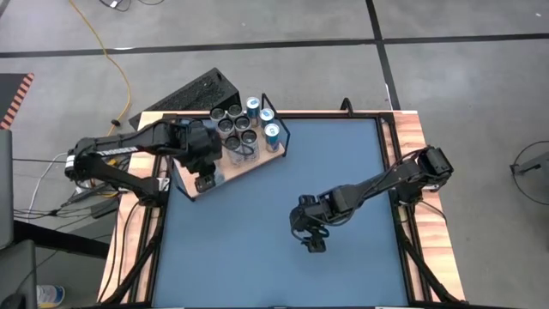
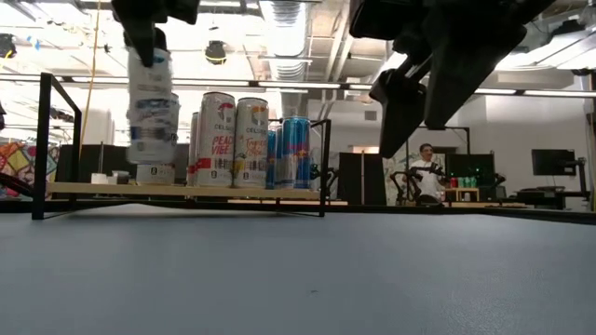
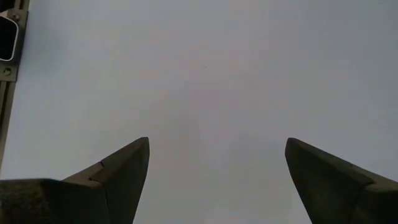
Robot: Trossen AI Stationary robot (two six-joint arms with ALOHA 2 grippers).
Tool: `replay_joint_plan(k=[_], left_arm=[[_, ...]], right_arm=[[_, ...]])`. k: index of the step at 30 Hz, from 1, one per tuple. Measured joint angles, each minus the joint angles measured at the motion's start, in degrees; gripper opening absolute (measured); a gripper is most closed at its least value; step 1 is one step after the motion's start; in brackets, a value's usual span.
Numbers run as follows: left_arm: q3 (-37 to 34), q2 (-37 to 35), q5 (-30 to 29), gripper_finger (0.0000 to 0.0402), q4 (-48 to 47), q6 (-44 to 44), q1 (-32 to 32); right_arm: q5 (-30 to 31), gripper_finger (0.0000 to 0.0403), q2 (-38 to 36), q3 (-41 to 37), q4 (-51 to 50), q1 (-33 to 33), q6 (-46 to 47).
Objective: Place canned beverage on shelf
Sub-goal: Put the white and blue soda can on the shelf aligned with the other white and blue soda cans
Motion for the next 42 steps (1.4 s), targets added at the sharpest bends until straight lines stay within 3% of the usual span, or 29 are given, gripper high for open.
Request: replay_joint_plan(k=[16, 42], left_arm=[[-3.9, 0.0, 5.0, 0.0261, 6.3, 7.7, 6.3], [-6.5, 0.1, 5.1, 0.0261, 7.9, 10.2, 11.3]], right_arm=[[0.0, 0.0356, 0.0, 0.0, 0.0, 0.4, 0.0], [0.0, 0.0356, 0.0, 0.0, 0.3, 0.5, 0.1]])
